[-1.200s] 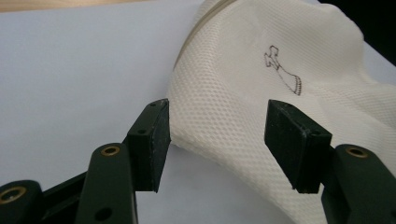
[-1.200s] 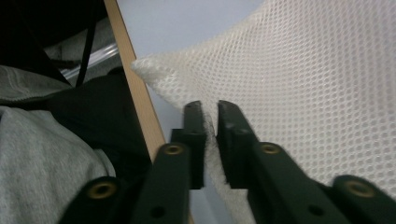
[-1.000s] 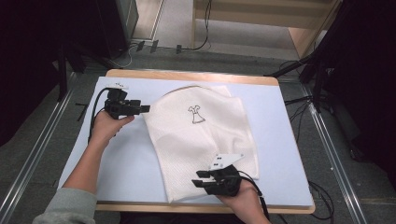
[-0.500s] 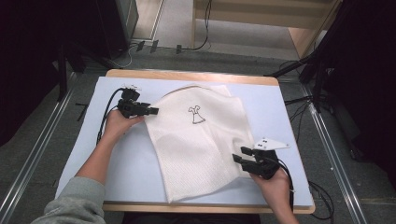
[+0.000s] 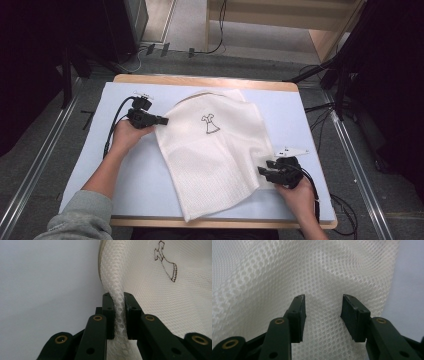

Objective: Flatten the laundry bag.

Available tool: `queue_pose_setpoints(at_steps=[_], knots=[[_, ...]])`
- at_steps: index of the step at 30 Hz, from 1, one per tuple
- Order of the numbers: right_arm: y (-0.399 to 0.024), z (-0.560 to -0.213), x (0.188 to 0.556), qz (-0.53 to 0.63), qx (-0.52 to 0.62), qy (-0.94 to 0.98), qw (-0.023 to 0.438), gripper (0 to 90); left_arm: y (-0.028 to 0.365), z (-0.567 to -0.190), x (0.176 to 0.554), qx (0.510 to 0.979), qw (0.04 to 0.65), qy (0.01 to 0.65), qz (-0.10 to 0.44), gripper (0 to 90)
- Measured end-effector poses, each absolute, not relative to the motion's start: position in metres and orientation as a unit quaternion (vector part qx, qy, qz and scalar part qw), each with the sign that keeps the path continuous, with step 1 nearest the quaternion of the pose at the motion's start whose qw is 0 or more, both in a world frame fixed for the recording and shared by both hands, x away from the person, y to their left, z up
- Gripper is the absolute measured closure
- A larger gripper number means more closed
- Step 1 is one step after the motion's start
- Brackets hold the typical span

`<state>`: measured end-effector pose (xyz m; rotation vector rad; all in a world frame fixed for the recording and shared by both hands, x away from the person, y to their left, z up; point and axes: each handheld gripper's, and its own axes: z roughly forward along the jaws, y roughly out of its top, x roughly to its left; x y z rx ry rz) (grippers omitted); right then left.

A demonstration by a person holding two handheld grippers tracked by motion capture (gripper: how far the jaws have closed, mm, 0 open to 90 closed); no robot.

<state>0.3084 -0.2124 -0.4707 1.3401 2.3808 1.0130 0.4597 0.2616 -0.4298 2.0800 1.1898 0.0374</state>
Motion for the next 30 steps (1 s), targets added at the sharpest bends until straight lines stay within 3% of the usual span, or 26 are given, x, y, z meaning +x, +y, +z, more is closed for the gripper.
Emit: queue_pose_setpoints(at_steps=[4,8,10,13,16,30], knots=[[-0.218,-0.466,0.317,0.348,0.462,0.802,0.149,54.4,0.265,-0.426,0.453,0.807,0.371,0.459,0.015,82.2],[-0.23,-0.472,0.327,0.344,0.485,0.791,0.147,54.5,0.267,-0.425,0.449,0.805,0.373,0.461,0.016,82.0],[-0.23,-0.474,0.33,0.344,0.488,0.789,0.146,61.9,0.268,-0.426,0.447,0.804,0.374,0.462,0.017,82.1],[-0.231,-0.474,0.335,0.336,0.496,0.787,0.15,82.4,0.269,-0.424,0.445,0.803,0.374,0.463,0.013,82.2],[-0.237,-0.472,0.342,0.34,0.498,0.788,0.123,90.0,0.27,-0.419,0.439,0.802,0.381,0.46,0.016,82.4],[-0.236,-0.455,0.402,0.357,0.505,0.775,0.129,90.0,0.293,-0.406,0.383,0.786,0.394,0.475,0.028,82.3]])
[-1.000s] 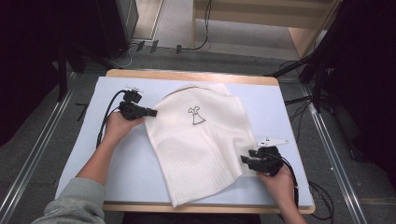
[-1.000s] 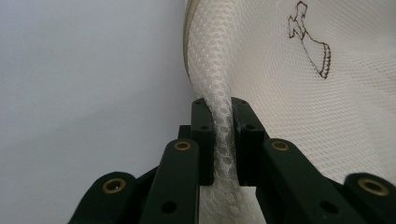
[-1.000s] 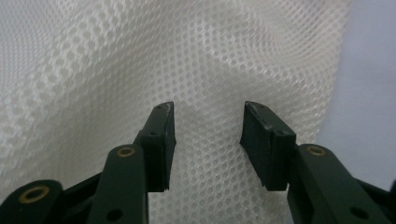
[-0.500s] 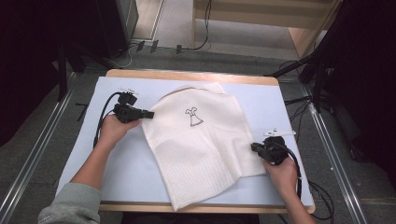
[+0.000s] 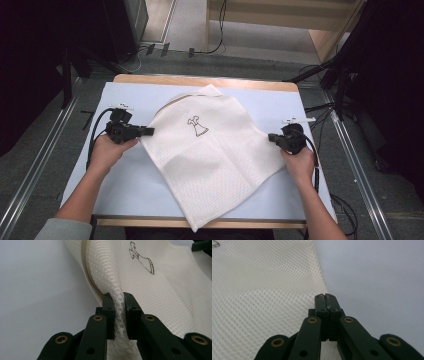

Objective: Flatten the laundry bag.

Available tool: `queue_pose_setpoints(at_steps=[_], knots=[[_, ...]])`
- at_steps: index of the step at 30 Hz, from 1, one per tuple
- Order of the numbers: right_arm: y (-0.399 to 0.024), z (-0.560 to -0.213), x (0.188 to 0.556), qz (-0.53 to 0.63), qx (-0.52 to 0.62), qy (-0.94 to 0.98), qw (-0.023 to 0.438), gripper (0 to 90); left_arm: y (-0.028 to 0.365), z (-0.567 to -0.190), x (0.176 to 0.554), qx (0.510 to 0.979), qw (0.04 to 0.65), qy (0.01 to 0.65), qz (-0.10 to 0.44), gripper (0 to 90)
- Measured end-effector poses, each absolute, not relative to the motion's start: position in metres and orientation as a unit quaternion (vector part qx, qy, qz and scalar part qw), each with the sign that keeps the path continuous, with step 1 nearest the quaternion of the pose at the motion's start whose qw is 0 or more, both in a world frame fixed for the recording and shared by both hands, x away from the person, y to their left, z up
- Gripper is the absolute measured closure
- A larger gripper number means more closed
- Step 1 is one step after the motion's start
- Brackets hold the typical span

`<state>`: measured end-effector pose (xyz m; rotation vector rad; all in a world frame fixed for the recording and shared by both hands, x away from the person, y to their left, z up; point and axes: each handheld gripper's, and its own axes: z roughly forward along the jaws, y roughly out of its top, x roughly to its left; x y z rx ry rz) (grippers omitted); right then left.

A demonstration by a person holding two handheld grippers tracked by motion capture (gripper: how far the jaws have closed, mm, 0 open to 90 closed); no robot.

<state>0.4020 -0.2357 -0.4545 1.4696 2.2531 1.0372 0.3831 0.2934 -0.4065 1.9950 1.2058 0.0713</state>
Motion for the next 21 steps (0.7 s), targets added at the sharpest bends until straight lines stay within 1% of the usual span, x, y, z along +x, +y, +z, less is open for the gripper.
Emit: queue_pose_setpoints(at_steps=[5,7,8,10,13,15,16,17,18,20,21], knots=[[-0.227,-0.452,0.424,0.361,0.497,0.779,0.129,90.0,0.298,-0.404,0.357,0.785,0.397,0.475,0.035,82.0],[-0.224,-0.452,0.43,0.36,0.494,0.781,0.127,90.0,0.298,-0.404,0.354,0.784,0.398,0.476,0.034,81.8],[-0.219,-0.452,0.439,0.361,0.487,0.784,0.133,90.0,0.298,-0.403,0.343,0.783,0.402,0.473,0.031,81.7],[-0.216,-0.452,0.445,0.359,0.488,0.785,0.129,90.0,0.298,-0.404,0.335,0.782,0.404,0.474,0.021,81.3],[-0.212,-0.454,0.451,0.369,0.481,0.784,0.134,90.0,0.3,-0.406,0.33,0.786,0.399,0.473,0.019,78.5],[-0.211,-0.457,0.453,0.365,0.479,0.787,0.129,90.0,0.304,-0.406,0.33,0.788,0.396,0.471,0.018,72.1],[-0.211,-0.457,0.453,0.365,0.479,0.787,0.129,90.0,0.304,-0.406,0.33,0.788,0.396,0.471,0.018,66.2],[-0.212,-0.456,0.451,0.369,0.486,0.783,0.124,81.3,0.308,-0.403,0.329,0.788,0.397,0.469,0.025,58.9],[-0.214,-0.454,0.449,0.37,0.489,0.78,0.127,77.2,0.311,-0.401,0.329,0.788,0.4,0.467,0.028,54.3],[-0.217,-0.446,0.443,0.374,0.492,0.775,0.133,71.2,0.317,-0.395,0.328,0.781,0.411,0.468,0.032,46.8],[-0.219,-0.442,0.439,0.376,0.49,0.774,0.14,70.8,0.321,-0.391,0.327,0.778,0.418,0.468,0.04,45.5]])
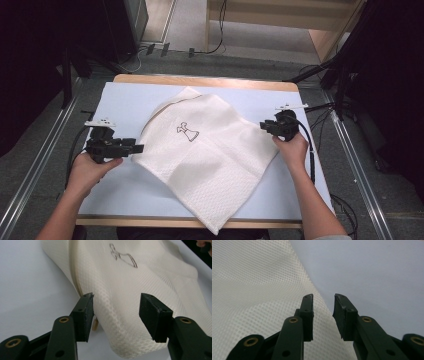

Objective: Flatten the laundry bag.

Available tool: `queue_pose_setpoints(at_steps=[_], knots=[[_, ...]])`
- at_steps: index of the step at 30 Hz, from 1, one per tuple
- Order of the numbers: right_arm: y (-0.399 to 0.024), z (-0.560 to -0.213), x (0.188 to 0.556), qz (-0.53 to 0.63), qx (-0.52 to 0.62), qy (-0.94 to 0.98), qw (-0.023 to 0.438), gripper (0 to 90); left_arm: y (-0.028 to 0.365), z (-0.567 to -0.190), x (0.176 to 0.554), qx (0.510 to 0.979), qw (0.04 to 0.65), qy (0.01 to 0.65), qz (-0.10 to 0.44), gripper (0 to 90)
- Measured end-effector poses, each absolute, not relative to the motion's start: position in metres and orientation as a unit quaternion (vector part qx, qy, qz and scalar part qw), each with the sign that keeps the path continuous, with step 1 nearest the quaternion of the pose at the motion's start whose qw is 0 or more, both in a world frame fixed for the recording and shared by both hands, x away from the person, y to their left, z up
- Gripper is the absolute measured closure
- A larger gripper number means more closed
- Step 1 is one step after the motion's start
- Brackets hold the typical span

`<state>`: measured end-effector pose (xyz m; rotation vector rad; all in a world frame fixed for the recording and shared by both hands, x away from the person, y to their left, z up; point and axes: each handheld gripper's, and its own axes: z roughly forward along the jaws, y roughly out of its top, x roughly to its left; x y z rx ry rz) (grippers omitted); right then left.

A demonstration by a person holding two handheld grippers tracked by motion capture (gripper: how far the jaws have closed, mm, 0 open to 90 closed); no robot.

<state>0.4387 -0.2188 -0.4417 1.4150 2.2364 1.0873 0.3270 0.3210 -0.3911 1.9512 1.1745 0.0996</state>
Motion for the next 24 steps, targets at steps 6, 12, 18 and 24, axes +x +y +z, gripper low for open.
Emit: queue_pose_setpoints(at_steps=[6,12,18,24], knots=[[-0.219,-0.434,0.406,0.389,0.478,0.776,0.134,67.9,0.331,-0.379,0.341,0.768,0.43,0.47,0.067,40.5],[-0.209,-0.435,0.367,0.386,0.455,0.793,0.122,65.4,0.317,-0.384,0.37,0.78,0.412,0.465,0.067,40.5],[-0.205,-0.435,0.339,0.387,0.443,0.799,0.125,61.5,0.306,-0.393,0.397,0.79,0.398,0.462,0.072,40.9],[-0.201,-0.444,0.321,0.382,0.442,0.804,0.111,58.6,0.296,-0.401,0.419,0.792,0.39,0.464,0.074,41.5]])
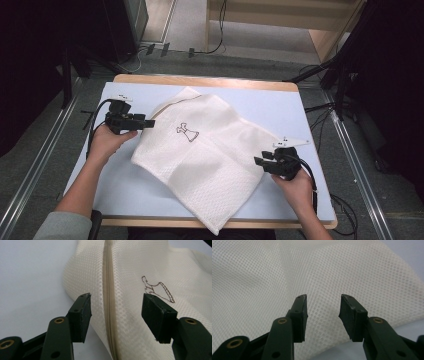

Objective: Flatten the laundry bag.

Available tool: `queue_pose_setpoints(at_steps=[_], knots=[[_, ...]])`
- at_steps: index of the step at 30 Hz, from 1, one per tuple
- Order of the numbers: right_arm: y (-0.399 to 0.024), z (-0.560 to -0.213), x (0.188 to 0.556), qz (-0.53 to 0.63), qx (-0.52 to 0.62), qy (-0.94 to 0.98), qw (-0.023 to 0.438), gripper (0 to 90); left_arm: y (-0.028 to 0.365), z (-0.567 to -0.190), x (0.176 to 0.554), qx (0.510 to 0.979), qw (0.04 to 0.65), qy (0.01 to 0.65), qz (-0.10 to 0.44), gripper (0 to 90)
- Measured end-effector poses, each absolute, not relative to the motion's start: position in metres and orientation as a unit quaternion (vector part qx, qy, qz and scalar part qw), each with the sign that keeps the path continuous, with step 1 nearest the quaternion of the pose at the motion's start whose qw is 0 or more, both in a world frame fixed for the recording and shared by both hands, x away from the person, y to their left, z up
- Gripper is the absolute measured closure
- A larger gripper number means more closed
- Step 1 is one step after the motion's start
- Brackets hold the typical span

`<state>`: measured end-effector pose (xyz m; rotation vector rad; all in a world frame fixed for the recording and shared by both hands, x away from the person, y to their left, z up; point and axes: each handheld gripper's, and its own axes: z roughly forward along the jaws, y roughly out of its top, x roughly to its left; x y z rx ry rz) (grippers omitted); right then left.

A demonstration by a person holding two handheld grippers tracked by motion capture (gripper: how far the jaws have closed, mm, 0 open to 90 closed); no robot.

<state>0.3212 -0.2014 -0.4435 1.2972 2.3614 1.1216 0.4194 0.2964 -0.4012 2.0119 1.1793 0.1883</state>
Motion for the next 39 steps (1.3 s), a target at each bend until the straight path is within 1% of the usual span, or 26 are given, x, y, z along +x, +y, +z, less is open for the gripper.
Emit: queue_pose_setpoints(at_steps=[2,3,4,8,10,11,12,13,14,15,16,17,18,19,20,24,30,37,38,39], knots=[[-0.2,-0.445,0.319,0.383,0.44,0.805,0.109,57.2,0.294,-0.404,0.424,0.792,0.39,0.465,0.072,41.8],[-0.196,-0.449,0.316,0.379,0.439,0.807,0.111,53.5,0.292,-0.406,0.429,0.793,0.386,0.466,0.071,42.4],[-0.195,-0.45,0.315,0.377,0.439,0.808,0.11,52.5,0.29,-0.408,0.431,0.795,0.382,0.466,0.071,42.8],[-0.19,-0.46,0.316,0.367,0.446,0.809,0.113,43.9,0.286,-0.415,0.438,0.793,0.38,0.473,0.066,45.4],[-0.189,-0.461,0.316,0.363,0.447,0.81,0.113,43.7,0.286,-0.417,0.44,0.789,0.38,0.478,0.06,50.6],[-0.185,-0.468,0.317,0.349,0.445,0.817,0.114,44.9,0.288,-0.421,0.442,0.783,0.382,0.489,0.043,56.5],[-0.183,-0.47,0.317,0.341,0.442,0.822,0.116,47.3,0.288,-0.424,0.444,0.783,0.378,0.493,0.036,59.4],[-0.18,-0.473,0.315,0.338,0.428,0.827,0.135,51.1,0.288,-0.425,0.444,0.785,0.373,0.493,0.032,63.7],[-0.179,-0.474,0.314,0.338,0.42,0.83,0.144,53.9,0.288,-0.428,0.444,0.788,0.367,0.494,0.029,66.6],[-0.178,-0.474,0.313,0.338,0.42,0.83,0.143,63.0,0.287,-0.429,0.444,0.792,0.361,0.492,0.03,69.2],[-0.178,-0.473,0.313,0.337,0.424,0.829,0.141,66.4,0.286,-0.431,0.444,0.793,0.36,0.492,0.026,72.4],[-0.178,-0.473,0.313,0.337,0.424,0.829,0.141,66.4,0.286,-0.431,0.444,0.793,0.36,0.492,0.026,75.0],[-0.178,-0.473,0.315,0.337,0.422,0.83,0.138,77.2,0.286,-0.431,0.444,0.792,0.359,0.493,0.025,77.7],[-0.179,-0.473,0.316,0.338,0.425,0.829,0.136,82.4,0.285,-0.431,0.444,0.792,0.359,0.493,0.019,79.3],[-0.179,-0.473,0.317,0.339,0.429,0.827,0.131,84.6,0.284,-0.43,0.443,0.795,0.357,0.49,0.022,80.2],[-0.181,-0.468,0.323,0.333,0.433,0.83,0.113,88.1,0.285,-0.423,0.439,0.796,0.367,0.482,0.022,81.9],[-0.183,-0.456,0.333,0.341,0.43,0.827,0.123,88.0,0.286,-0.41,0.427,0.793,0.376,0.478,0.028,82.1],[-0.197,-0.449,0.37,0.361,0.454,0.805,0.121,88.0,0.282,-0.394,0.397,0.792,0.387,0.47,0.031,82.1],[-0.197,-0.449,0.37,0.361,0.454,0.805,0.121,88.0,0.282,-0.394,0.397,0.792,0.387,0.47,0.031,82.1],[-0.198,-0.447,0.381,0.36,0.454,0.805,0.128,88.0,0.28,-0.392,0.389,0.791,0.391,0.469,0.033,82.1]])
